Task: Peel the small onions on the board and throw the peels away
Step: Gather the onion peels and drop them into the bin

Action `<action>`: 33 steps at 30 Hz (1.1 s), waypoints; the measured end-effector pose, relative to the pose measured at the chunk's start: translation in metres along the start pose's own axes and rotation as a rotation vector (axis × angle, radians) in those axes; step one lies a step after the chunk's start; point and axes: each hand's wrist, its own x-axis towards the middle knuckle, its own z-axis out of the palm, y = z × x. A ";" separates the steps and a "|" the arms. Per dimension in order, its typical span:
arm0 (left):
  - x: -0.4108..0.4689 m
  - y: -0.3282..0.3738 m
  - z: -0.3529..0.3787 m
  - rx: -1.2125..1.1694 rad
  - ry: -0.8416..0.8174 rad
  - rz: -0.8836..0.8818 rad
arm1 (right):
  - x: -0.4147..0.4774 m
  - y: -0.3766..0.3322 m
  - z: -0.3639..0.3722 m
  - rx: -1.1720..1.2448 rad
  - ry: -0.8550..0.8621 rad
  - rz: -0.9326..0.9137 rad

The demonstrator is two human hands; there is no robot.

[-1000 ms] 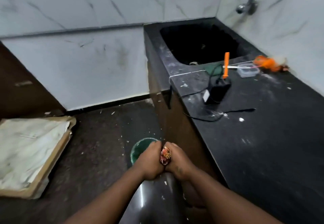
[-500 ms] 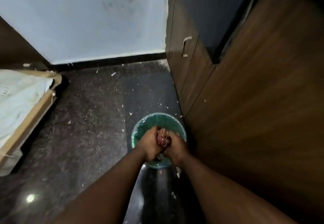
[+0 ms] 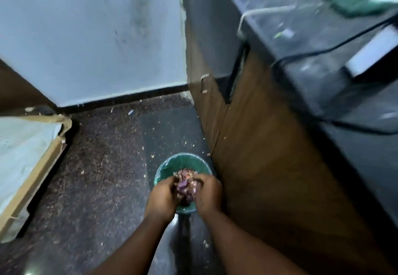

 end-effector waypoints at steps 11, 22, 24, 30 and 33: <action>-0.266 0.222 -0.071 0.185 -0.117 0.490 | -0.324 -0.014 -0.222 0.109 0.208 -0.111; -0.471 0.346 0.054 0.520 -0.778 1.174 | -0.600 0.207 -0.367 0.085 0.694 0.123; -0.496 0.360 0.071 0.636 -0.839 1.185 | -0.641 0.245 -0.384 -0.007 0.715 0.224; -0.540 0.370 0.102 0.802 -0.891 1.224 | -0.705 0.298 -0.396 -0.049 0.419 0.508; -0.558 0.370 0.111 0.788 -0.916 1.228 | -0.695 0.302 -0.388 -0.030 0.493 0.460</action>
